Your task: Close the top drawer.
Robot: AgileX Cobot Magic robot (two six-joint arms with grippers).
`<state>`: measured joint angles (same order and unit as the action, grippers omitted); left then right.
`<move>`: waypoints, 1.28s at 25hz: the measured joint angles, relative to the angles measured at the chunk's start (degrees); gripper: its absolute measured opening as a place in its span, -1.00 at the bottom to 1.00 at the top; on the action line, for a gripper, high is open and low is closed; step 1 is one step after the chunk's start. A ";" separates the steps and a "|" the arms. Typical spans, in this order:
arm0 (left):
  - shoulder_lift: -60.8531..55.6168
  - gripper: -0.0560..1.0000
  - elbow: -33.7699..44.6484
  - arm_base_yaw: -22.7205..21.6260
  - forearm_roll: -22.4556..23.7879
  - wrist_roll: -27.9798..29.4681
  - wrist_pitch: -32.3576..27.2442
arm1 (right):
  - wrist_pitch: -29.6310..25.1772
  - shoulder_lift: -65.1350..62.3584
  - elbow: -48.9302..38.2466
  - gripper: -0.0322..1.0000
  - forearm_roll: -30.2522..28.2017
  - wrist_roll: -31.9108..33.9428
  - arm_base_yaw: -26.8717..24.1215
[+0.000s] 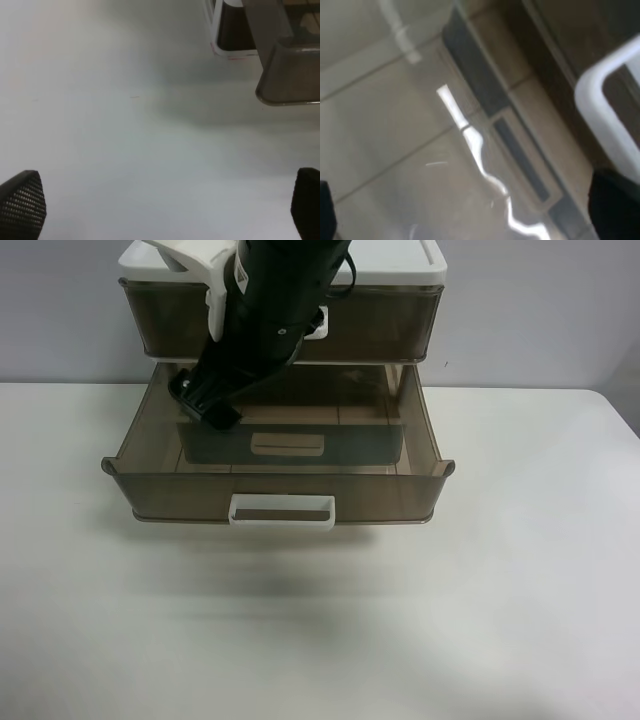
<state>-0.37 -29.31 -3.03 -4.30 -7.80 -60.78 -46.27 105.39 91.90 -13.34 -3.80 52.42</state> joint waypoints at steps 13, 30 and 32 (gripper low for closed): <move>0.00 0.99 0.00 0.00 0.00 0.00 0.00 | -3.28 1.16 2.17 0.99 4.77 -2.57 -4.78; 0.00 0.99 0.00 0.00 0.00 0.00 0.00 | -17.94 -12.19 2.65 0.99 9.80 -6.94 -1.90; 0.00 0.99 0.00 0.00 0.00 0.00 0.00 | -21.83 -15.02 2.65 0.99 10.15 -6.11 -1.90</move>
<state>-0.37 -29.31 -3.03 -4.30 -7.80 -60.78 -68.10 90.36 94.55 -3.19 -9.91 50.52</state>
